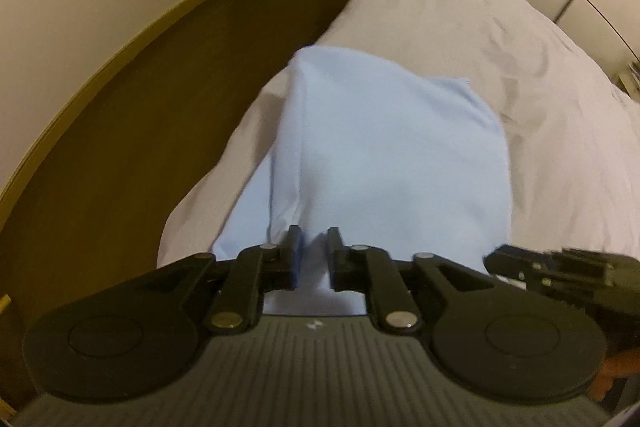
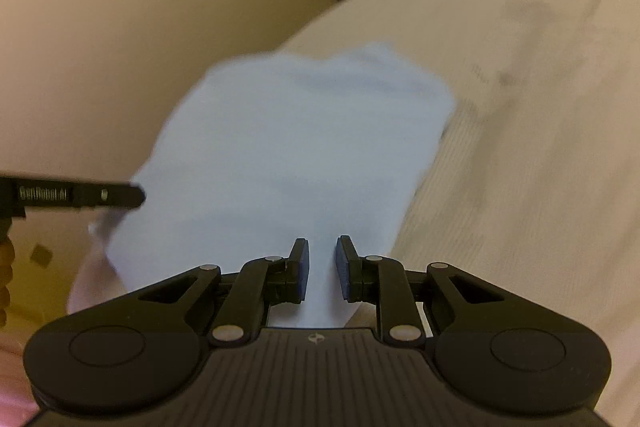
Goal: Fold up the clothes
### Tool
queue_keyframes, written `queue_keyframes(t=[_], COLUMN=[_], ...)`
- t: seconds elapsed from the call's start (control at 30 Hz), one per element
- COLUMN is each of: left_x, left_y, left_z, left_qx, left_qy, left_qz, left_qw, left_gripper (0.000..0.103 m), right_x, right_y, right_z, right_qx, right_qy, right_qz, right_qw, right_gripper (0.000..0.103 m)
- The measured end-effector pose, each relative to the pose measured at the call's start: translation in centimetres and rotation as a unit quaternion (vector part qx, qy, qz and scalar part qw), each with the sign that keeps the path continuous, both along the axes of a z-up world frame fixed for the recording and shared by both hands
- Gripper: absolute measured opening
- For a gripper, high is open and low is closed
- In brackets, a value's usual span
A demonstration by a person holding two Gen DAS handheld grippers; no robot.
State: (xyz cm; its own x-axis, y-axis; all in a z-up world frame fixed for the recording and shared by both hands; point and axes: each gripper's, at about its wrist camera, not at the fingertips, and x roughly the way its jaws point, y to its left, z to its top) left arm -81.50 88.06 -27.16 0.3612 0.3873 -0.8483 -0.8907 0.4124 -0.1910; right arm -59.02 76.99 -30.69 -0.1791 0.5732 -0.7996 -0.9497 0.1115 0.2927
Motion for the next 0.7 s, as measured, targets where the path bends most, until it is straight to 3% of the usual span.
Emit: queue_keyframes(t=[0.13, 0.23, 0.37, 0.43, 0.5, 0.57, 0.6, 0.63, 0.7], left_x=[0.1, 0.1, 1.1, 1.7, 2.4, 3.8, 4.6, 5.6, 7.8], left_y=[-1.8, -3.9, -5.3, -5.8, -7.4, -10.3, -12.0, -13.8, -17.6], left_z=[2.2, 2.7, -0.4, 0.0, 2.3, 5.2, 6.8, 8.3, 11.3], left_qx=[0.032, 0.036, 0.017, 0.007, 0.019, 0.032, 0.037, 0.042, 0.051], left_qy=[0.009, 0.019, 0.066, 0.093, 0.118, 0.133, 0.136, 0.137, 0.140], left_qz=[0.009, 0.023, 0.068, 0.110, 0.148, 0.179, 0.191, 0.202, 0.220], left_qw=[0.9994, 0.9989, 0.9953, 0.9895, 0.9817, 0.9744, 0.9714, 0.9690, 0.9641], left_gripper=[0.013, 0.016, 0.018, 0.020, 0.030, 0.038, 0.042, 0.047, 0.053], right_x=[-0.6, -1.0, -1.8, -2.1, -0.5, 1.2, 2.3, 3.5, 5.9], right_y=[-1.2, -3.3, -4.3, -4.4, -5.9, -7.4, -8.6, -10.0, -12.9], right_z=[2.5, 4.5, 2.4, 1.0, 3.4, 6.0, 7.4, 8.8, 11.6], right_qx=[0.020, 0.040, 0.007, -0.009, 0.012, 0.035, 0.041, 0.048, 0.061], right_qy=[-0.009, -0.003, -0.004, -0.007, 0.000, 0.009, 0.009, 0.010, 0.006], right_qz=[0.011, 0.028, 0.068, 0.085, 0.094, 0.102, 0.106, 0.112, 0.128], right_qw=[1.000, 0.999, 0.998, 0.996, 0.996, 0.994, 0.993, 0.992, 0.990], right_gripper=[0.022, 0.022, 0.023, 0.023, 0.023, 0.031, 0.042, 0.045, 0.046])
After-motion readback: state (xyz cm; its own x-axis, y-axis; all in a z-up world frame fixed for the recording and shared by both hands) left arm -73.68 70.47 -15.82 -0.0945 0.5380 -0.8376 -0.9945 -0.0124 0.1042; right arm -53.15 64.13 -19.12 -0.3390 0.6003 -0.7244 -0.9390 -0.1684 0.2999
